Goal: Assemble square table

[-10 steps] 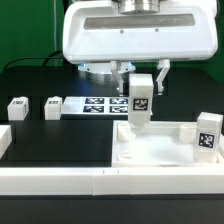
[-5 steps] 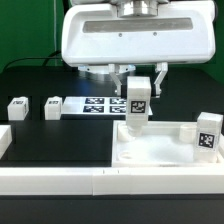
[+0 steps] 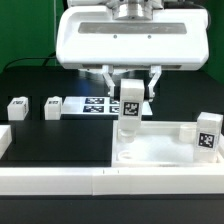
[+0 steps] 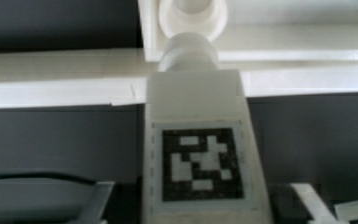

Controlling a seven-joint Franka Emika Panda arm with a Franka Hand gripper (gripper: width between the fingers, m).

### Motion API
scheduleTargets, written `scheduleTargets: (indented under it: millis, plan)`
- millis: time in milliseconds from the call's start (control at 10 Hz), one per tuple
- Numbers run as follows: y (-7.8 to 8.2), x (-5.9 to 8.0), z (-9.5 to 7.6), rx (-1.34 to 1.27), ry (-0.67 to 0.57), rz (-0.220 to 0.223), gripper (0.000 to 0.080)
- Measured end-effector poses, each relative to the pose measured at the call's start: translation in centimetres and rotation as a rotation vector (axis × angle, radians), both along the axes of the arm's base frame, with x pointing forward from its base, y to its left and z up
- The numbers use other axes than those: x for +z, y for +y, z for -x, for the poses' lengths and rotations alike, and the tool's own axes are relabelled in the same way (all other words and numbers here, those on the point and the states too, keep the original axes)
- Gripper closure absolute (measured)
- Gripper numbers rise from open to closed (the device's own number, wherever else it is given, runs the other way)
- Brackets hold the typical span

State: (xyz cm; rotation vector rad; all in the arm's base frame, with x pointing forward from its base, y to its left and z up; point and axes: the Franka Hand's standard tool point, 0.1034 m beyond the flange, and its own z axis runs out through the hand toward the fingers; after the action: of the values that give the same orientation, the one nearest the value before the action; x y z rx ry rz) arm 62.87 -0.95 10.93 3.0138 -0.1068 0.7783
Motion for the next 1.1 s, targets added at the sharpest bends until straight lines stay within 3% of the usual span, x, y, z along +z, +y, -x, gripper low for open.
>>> scheduleTargets:
  millis: [400,1100]
  plan:
    - [0.2,-1.7,0.1,0.006,0.005,0.01,0.0514]
    - [0.3,-3.2,0.5,0.009,-0.016,0.029,0.0514]
